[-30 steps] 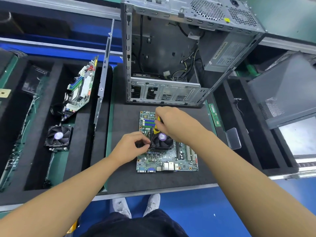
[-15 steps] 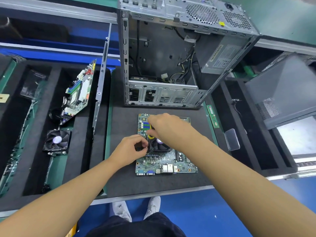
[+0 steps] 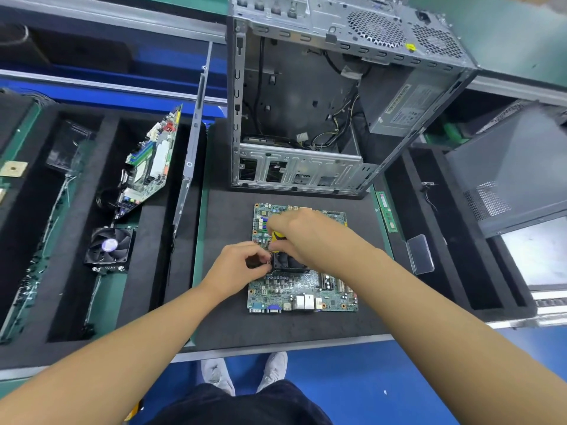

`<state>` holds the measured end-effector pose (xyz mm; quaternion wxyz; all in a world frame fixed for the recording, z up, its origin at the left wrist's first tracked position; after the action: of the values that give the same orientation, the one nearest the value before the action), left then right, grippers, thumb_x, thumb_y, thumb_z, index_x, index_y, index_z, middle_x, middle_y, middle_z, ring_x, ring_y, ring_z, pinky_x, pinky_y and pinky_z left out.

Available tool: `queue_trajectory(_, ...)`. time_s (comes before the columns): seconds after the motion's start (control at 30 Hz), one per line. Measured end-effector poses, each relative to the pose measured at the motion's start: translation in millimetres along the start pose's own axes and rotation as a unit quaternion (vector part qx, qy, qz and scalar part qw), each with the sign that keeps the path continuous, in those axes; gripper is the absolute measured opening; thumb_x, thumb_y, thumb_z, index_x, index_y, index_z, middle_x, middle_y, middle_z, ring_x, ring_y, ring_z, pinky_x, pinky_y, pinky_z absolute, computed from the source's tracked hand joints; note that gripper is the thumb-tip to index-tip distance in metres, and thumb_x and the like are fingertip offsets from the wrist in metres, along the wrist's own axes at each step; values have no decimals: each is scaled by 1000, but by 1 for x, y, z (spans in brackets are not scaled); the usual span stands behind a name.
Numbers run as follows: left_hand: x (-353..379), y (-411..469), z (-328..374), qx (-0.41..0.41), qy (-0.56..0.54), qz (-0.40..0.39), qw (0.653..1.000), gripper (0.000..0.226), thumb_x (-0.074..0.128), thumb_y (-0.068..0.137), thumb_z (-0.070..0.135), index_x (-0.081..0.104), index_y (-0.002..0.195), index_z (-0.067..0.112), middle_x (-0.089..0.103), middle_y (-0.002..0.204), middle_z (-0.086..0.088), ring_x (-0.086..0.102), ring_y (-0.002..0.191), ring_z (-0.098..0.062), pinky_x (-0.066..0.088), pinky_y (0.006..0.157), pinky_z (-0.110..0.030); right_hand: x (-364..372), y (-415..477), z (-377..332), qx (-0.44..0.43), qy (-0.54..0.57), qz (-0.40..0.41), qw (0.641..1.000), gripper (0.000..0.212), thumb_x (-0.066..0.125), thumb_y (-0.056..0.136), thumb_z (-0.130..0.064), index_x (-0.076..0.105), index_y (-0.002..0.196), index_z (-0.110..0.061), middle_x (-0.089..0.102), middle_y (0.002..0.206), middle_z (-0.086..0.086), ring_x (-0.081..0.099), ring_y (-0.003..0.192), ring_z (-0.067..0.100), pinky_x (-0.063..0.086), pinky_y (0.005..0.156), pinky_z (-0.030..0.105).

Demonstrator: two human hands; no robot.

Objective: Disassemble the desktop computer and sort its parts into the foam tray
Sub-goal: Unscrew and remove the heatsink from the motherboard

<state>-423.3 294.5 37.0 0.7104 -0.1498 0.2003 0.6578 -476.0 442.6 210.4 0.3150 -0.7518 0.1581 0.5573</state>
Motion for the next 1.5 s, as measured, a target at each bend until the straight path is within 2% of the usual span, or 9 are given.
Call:
queue_trajectory(0.13, 0, 1, 1, 3, 2, 1, 1000, 28, 80, 80, 12, 69, 80, 37, 64, 79, 18, 60, 81, -1, 38, 73, -5, -3, -2, 2, -1, 9, -6, 1000, 26, 53, 99, -35, 56, 113, -12, 63, 108, 5, 58, 97, 27, 48, 76, 38)
queue_trajectory(0.4, 0, 0, -1, 14, 14, 4, 1000, 13, 78, 82, 12, 75, 85, 24, 66, 82, 16, 62, 81, -7, 45, 75, -15, -2, -2, 4, 52, 16, 10, 998, 31, 55, 96, -45, 43, 89, -17, 62, 89, 10, 59, 79, 32, 43, 61, 35)
queue_trajectory(0.7, -3, 2, -1, 0, -1, 17, 1000, 9, 82, 79, 16, 81, 88, 18, 72, 83, 14, 66, 82, -3, 51, 81, -21, -5, 0, 3, 33, -15, -1, 999, 22, 54, 99, -32, 56, 109, -13, 63, 103, 7, 60, 93, 29, 39, 64, 34)
queue_trajectory(0.83, -2, 1, 2, 18, 19, 24, 999, 10, 82, 79, 15, 81, 90, 15, 73, 84, 9, 66, 81, -3, 53, 82, -23, -6, 1, 4, 37, -28, -12, 999, 13, 56, 99, -24, 57, 106, -13, 61, 103, 6, 58, 95, 27, 42, 66, 36)
queue_trajectory(1.0, -1, -1, 0, 33, 23, 18, 999, 13, 82, 79, 13, 80, 92, 14, 71, 86, 9, 64, 84, -2, 50, 82, -23, -6, 0, -2, 77, -39, -16, 996, 33, 54, 97, -45, 44, 85, -16, 36, 68, 0, 40, 59, 24, 25, 46, 30)
queue_trajectory(1.2, -12, 0, 8, 37, -11, 17, 999, 27, 84, 77, 26, 73, 101, 30, 68, 97, 15, 65, 92, -7, 50, 82, -18, 1, 3, -5, 56, -44, -6, 997, 25, 54, 100, -32, 38, 86, -19, 49, 84, 4, 59, 84, 30, 36, 62, 33)
queue_trajectory(1.3, -18, 8, 22, 70, -24, 10, 997, 18, 80, 81, 25, 76, 99, 25, 71, 99, 14, 67, 92, -8, 49, 79, -16, 1, 4, -8, 28, -68, -4, 997, 23, 61, 95, -15, 40, 87, -21, 54, 92, 5, 60, 90, 29, 44, 64, 36)
queue_trajectory(1.43, -14, 12, 31, 47, -5, -2, 999, 7, 79, 82, 10, 81, 88, 13, 66, 73, 32, 62, 71, 9, 38, 64, -4, -3, 3, -7, -36, -108, -31, 993, 19, 61, 85, -1, 59, 97, -15, 36, 91, -3, 51, 89, 20, 30, 58, 25)
queue_trajectory(1.5, -15, 12, 32, 27, 0, -3, 1000, 12, 80, 81, 12, 80, 77, 23, 61, 60, 31, 56, 59, 5, 35, 56, -7, -6, 3, -7, -35, -98, -41, 994, 17, 61, 89, -8, 59, 105, -15, 42, 96, -1, 54, 95, 22, 37, 65, 28)
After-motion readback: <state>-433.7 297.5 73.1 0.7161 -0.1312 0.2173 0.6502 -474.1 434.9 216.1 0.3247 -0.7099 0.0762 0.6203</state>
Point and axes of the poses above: each hand's wrist, its own y-axis towards the middle knuckle, its own x-axis out of the palm, z = x × y, the point moved 1 cm from there along y, towards the middle knuckle
